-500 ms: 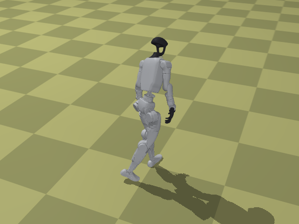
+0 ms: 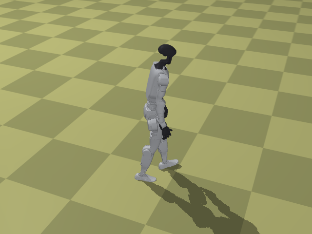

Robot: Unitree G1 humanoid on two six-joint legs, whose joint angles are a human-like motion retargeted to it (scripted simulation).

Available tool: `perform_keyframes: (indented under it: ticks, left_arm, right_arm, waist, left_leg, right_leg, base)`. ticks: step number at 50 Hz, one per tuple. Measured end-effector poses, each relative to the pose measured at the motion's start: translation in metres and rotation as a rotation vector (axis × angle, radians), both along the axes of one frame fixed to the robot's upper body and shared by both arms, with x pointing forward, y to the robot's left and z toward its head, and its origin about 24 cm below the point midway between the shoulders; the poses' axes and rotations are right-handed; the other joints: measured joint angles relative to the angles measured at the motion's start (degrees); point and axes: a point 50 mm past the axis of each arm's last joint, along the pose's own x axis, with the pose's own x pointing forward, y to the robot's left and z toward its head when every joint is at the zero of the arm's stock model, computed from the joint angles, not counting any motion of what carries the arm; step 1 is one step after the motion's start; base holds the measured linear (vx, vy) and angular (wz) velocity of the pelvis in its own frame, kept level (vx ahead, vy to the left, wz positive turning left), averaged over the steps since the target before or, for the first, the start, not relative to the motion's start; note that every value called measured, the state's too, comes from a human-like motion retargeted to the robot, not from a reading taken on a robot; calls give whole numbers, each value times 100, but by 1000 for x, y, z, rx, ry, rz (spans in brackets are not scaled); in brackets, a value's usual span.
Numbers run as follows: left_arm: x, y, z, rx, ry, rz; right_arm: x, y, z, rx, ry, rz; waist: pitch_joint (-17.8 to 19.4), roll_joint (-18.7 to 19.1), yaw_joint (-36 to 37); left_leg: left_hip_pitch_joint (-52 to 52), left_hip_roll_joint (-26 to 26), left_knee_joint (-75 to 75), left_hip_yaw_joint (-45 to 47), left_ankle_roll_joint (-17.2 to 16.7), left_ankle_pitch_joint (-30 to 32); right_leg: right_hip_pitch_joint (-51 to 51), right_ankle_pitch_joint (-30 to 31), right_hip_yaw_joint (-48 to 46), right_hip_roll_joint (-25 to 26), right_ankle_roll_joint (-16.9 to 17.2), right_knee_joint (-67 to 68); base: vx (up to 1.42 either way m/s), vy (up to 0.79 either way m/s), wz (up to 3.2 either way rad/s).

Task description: Walk run

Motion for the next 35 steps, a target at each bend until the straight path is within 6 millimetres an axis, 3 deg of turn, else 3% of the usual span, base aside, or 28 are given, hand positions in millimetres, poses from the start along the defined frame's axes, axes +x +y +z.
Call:
perform_keyframes:
  ticks: [5,10,13,15,20,25,30,35]
  left_arm:
    - [-10,-24,-10,61,-48,99]
    - [-19,-45,-14,26,-80,225]
    - [-32,-43,-21,66,12,178]
    - [-40,-40,-25,101,103,153]
    - [-55,-34,-31,167,206,137]
    - [-77,-21,-35,225,305,-3]
    - [-97,-18,-37,211,269,151]
    - [-109,-12,-37,234,238,261]
  right_arm:
    - [-19,-2,-6,36,74,-58]
    - [-32,2,-10,74,174,39]
    - [-36,10,-12,75,213,78]
    - [-38,16,-14,83,243,81]
    - [-60,31,-19,128,333,38]
    - [-78,27,-21,138,406,22]
    - [-82,16,-20,144,416,-20]
    - [-71,4,-18,84,338,-63]
  waist:
    - [57,-14,93]
    - [-133,35,102]
    - [-300,-23,34]
    - [-424,18,-72]
    - [-760,-103,-28]
    - [-1035,-83,219]
    - [-1204,30,254]
    - [-1276,219,472]
  left_leg:
    - [150,-285,481,-480,-578,97]
    - [573,-715,503,-1651,-619,-2]
    - [858,-811,314,-1794,-5,-229]
    - [1102,-784,93,-1777,176,-277]
    - [1264,-780,46,-1534,177,-458]
    - [1494,-724,-140,-1273,424,-604]
    - [1777,-641,-405,-1073,544,-691]
    - [2009,-395,-626,-706,564,-893]
  right_leg:
    - [-31,153,334,-8,-34,-37]
    - [-46,194,755,63,-18,-56]
    - [-45,178,970,45,20,-19]
    - [-37,163,1007,113,15,9]
    - [69,135,1225,27,78,36]
    - [-7,140,1454,73,107,363]
    - [-219,850,1584,57,439,936]
    - [-732,2079,1833,103,829,2037]
  base:
    - [-14,-4,-79]
    - [14,-1,-79]
    - [25,-5,-63]
    - [30,-2,-24]
    - [40,-2,-43]
    - [38,5,-60]
    - [33,6,-56]
    - [24,3,-74]
